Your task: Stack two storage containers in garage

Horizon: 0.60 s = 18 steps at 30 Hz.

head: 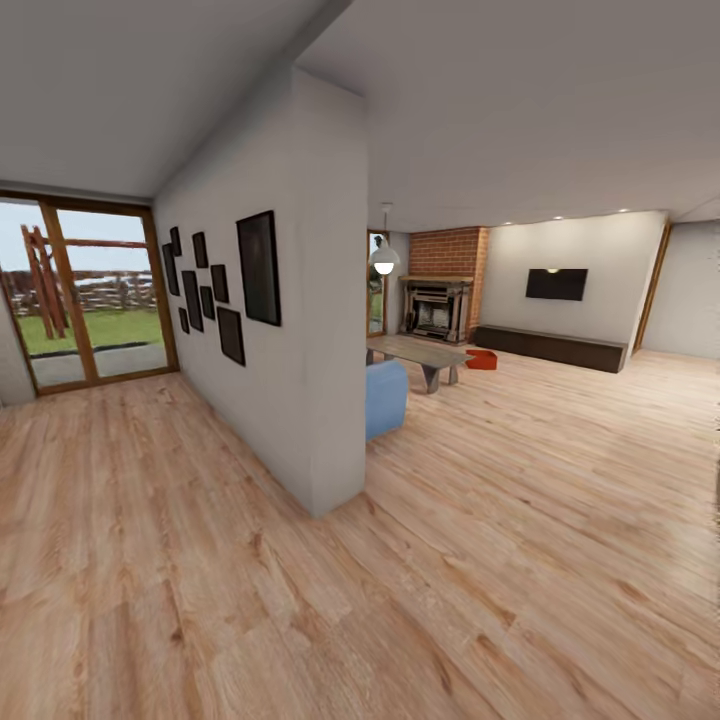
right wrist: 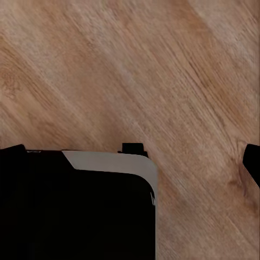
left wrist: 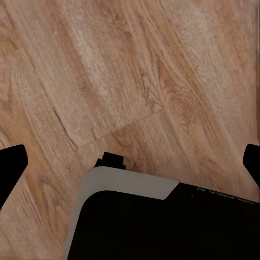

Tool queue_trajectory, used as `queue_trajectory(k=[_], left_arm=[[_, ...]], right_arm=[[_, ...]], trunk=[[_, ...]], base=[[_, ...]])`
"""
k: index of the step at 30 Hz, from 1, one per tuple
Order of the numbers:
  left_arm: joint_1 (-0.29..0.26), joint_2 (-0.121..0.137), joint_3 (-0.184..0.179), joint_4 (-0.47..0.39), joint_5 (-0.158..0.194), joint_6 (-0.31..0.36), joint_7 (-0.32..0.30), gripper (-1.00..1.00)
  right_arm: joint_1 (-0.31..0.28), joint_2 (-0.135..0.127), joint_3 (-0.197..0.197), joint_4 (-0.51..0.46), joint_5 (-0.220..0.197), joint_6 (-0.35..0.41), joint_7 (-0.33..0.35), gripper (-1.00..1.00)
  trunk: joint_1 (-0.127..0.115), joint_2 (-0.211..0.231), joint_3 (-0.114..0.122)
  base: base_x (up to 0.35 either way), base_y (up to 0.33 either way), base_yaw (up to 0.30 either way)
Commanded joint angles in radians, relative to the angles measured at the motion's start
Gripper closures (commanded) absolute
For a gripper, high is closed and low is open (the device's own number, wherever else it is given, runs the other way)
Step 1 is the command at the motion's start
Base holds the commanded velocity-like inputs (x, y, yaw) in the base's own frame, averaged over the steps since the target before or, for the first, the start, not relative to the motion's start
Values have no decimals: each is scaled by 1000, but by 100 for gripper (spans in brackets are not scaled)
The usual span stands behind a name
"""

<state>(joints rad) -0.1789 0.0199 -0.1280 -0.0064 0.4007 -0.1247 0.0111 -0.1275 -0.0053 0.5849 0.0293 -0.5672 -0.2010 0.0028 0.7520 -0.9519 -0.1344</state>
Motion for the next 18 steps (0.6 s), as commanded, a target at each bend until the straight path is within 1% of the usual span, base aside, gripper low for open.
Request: queue_trajectory(k=[1, 18], left_arm=[[-1, 0, -9, 0, 8, -3, 1, -100], [-1, 0, -9, 0, 7, -3, 1, -100]], right_arm=[[-1, 1, 9, 3, -6, -5, 0, -100], [-1, 1, 10, 3, -3, -5, 0, -100]], trunk=[[1, -1, -1], [1, -1, -1]], base=[[322, 0, -210], [322, 0, -288]])
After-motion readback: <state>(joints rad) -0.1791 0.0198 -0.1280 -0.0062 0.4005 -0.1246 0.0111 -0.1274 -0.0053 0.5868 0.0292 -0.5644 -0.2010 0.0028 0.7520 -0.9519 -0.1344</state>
